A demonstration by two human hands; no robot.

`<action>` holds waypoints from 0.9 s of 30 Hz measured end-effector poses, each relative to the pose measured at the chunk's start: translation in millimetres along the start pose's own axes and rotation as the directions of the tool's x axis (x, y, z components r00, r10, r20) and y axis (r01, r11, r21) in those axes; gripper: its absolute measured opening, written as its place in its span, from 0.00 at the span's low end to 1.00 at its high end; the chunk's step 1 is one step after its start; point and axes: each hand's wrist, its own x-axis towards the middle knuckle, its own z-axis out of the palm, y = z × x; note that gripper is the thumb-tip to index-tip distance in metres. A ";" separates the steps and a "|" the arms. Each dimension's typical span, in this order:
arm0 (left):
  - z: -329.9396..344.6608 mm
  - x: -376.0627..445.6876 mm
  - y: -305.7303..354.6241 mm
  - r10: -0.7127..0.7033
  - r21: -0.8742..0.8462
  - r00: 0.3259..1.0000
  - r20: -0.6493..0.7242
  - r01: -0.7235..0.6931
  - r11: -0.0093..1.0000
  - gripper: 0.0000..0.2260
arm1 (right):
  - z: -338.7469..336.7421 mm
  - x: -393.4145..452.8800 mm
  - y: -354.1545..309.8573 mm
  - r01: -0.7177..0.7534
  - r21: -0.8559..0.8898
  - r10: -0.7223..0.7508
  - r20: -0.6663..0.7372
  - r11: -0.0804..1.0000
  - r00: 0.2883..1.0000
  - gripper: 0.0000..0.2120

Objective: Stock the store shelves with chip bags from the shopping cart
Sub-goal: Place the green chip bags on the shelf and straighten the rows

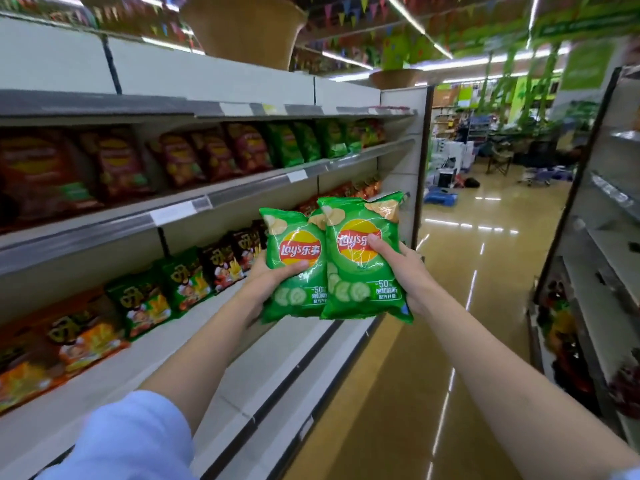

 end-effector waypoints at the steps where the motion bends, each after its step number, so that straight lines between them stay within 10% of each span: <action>1: 9.4 17.6 5.7 0.025 0.022 0.999 -0.020 -0.025 0.999 0.41 | -10.4 17.6 -6.2 0.012 0.008 -0.013 0.018 1.000 1.000 0.10; 27: 24.0 388.6 59.1 0.142 0.088 0.949 -0.282 -0.122 0.989 0.32 | -28.9 435.5 -39.6 0.036 -0.034 -0.025 0.288 0.999 0.957 0.20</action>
